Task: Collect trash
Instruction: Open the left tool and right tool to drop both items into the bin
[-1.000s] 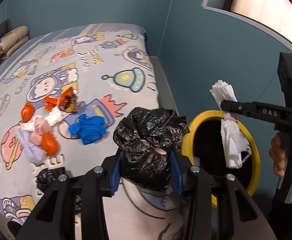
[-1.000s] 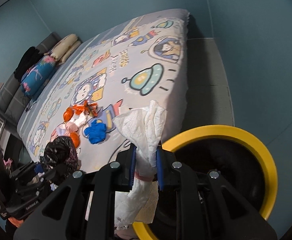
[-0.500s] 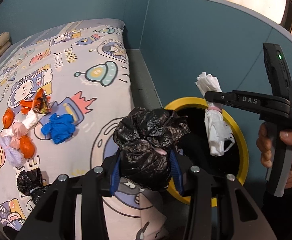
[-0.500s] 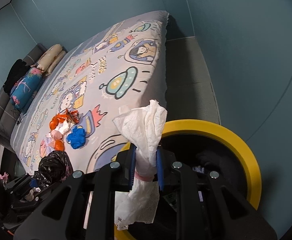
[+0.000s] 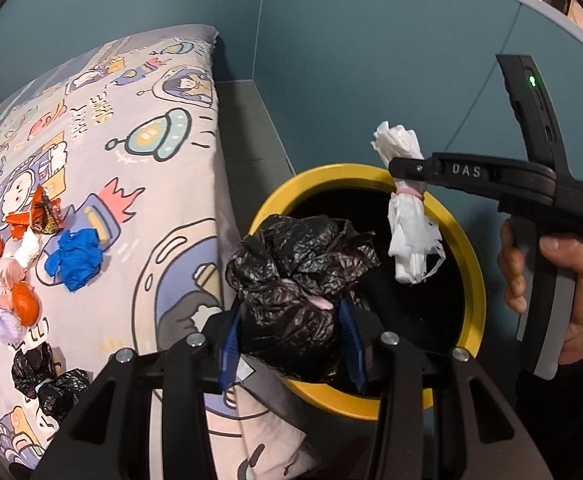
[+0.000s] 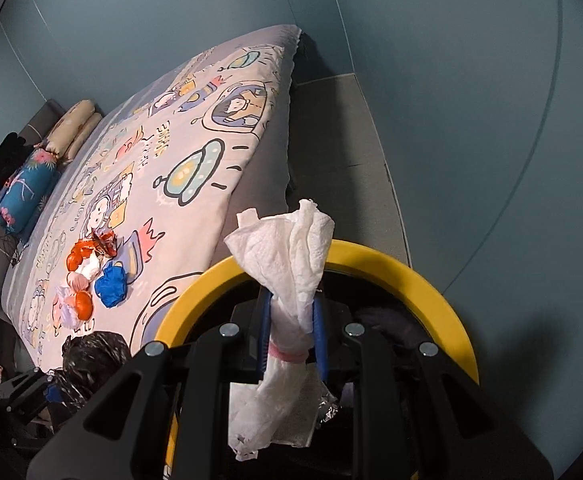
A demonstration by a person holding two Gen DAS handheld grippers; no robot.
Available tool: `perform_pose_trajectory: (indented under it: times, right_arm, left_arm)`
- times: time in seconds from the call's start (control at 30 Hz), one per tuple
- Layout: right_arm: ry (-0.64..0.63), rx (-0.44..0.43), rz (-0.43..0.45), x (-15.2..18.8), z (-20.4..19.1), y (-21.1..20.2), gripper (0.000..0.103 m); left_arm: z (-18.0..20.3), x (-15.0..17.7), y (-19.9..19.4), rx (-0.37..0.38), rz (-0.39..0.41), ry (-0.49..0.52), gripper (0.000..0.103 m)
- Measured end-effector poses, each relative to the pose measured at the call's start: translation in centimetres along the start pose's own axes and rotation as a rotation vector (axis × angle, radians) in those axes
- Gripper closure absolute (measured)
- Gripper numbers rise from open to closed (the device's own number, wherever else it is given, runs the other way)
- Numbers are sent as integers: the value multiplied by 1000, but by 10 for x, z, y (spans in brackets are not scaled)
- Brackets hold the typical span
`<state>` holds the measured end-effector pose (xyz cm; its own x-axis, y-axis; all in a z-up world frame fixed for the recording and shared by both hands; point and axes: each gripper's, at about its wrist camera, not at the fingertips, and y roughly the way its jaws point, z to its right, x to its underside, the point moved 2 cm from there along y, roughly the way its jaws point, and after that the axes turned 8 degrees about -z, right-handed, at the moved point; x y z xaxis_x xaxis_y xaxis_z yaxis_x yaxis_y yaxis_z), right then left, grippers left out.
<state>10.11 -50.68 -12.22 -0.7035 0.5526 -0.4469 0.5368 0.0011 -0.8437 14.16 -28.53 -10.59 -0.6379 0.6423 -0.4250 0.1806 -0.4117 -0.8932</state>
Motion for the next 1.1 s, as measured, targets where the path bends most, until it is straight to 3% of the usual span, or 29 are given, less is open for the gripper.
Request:
perform_pose_trajectory:
  times: [0.33,0.5,0.77,1.1]
  right_arm:
    - [-3,-16,3,0,2,1,85]
    - [21,-28,14,-2,8,-3,69]
    - [36,-34,31,-4,12,-10,66]
    - [26,-55,26,-4,7,-10,65]
  left_arm:
    - [16,0,13,37,-29,21,60]
    - [20,3,13,55,-29,28,49]
    - [19,5,8,47,-12,28,31]
    - [4,7,3,26,-5,-2,29]
